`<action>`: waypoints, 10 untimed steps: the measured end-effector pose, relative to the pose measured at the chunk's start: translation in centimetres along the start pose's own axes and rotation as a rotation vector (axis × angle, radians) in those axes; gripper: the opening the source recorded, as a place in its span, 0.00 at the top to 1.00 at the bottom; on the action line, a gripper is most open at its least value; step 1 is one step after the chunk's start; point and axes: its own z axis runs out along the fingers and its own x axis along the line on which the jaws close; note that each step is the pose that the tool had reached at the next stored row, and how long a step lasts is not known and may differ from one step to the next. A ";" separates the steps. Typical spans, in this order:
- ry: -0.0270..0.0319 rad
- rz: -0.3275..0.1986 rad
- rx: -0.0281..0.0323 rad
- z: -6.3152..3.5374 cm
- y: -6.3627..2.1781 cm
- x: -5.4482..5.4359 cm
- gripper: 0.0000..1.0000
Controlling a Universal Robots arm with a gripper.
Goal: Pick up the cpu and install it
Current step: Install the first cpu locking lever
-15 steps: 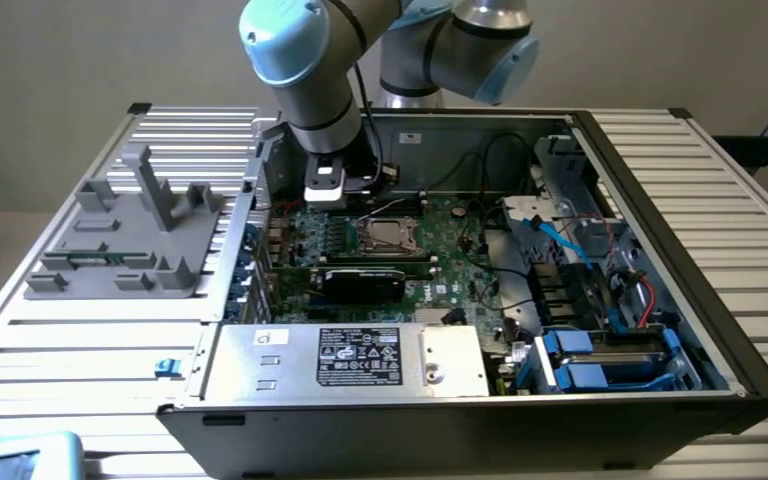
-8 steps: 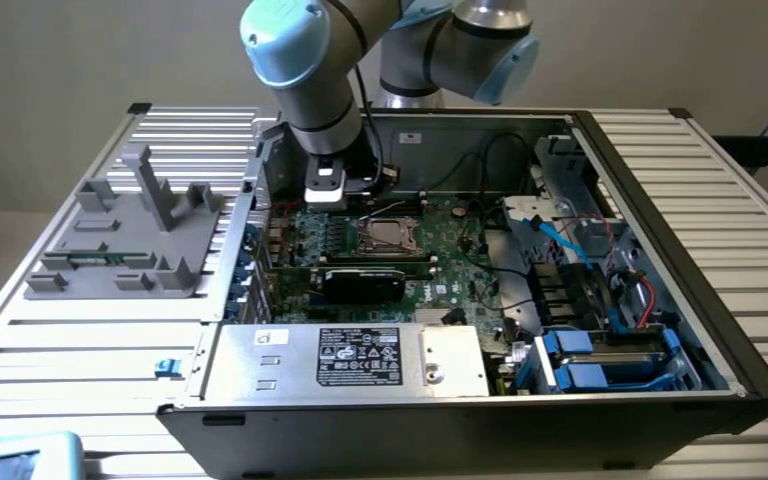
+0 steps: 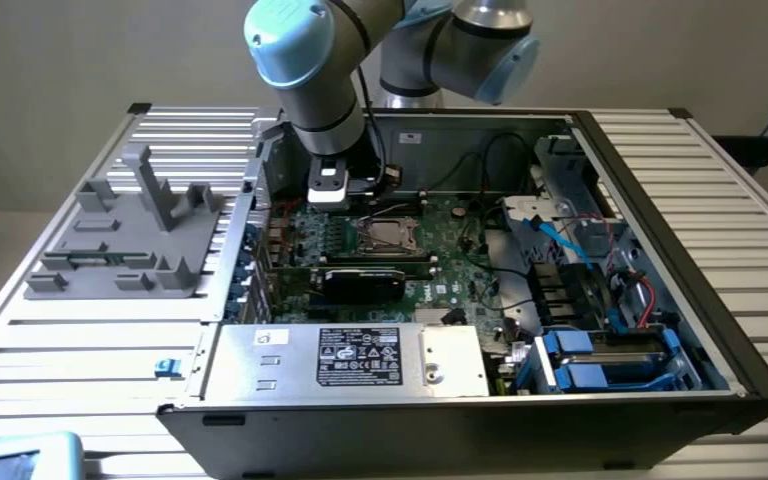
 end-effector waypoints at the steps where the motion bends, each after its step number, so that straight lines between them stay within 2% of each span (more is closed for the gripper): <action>1: 0.0001 0.000 0.0000 0.00 0.00 0.0 0.89; 10: -0.0001 0.000 -0.0005 0.17 0.08 0.0 0.89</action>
